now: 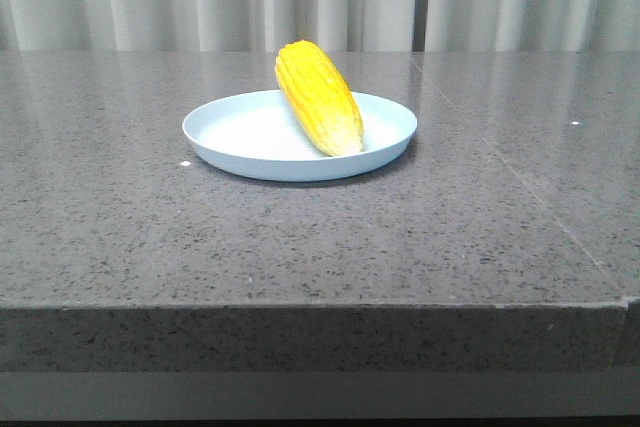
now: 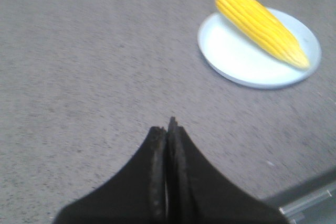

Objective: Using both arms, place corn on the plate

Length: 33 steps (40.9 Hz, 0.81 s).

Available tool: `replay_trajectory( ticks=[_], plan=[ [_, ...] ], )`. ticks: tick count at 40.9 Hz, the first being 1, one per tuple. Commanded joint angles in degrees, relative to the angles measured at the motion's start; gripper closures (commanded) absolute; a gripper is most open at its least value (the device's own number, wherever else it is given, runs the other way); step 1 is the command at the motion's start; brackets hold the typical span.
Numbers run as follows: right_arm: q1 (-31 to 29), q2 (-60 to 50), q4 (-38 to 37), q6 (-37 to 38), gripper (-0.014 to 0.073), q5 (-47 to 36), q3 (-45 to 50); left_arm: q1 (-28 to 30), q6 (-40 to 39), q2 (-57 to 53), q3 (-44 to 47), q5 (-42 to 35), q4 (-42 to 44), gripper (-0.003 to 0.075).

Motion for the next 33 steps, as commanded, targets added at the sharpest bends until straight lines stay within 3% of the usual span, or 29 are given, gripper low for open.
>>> replay_trajectory(
  ticks=[1,13,24,33],
  plan=[
    [-0.2,0.8,0.0,0.1,0.0660,-4.3,-1.3,4.0,-0.6,-4.3,4.6,-10.7,-0.2,0.0741],
    [-0.2,0.8,0.0,0.1,0.0660,-4.3,-1.3,15.6,-0.6,-20.2,30.6,-34.3,-5.9,0.0741],
    [-0.2,0.8,0.0,0.1,0.0660,-4.3,-1.3,17.3,-0.6,-28.3,45.2,-53.5,-5.1,0.0741],
    [-0.2,0.8,0.0,0.1,0.0660,-4.2,-1.3,17.3,-0.5,-28.5,45.2,-51.9,-2.7,0.0741]
  ],
)
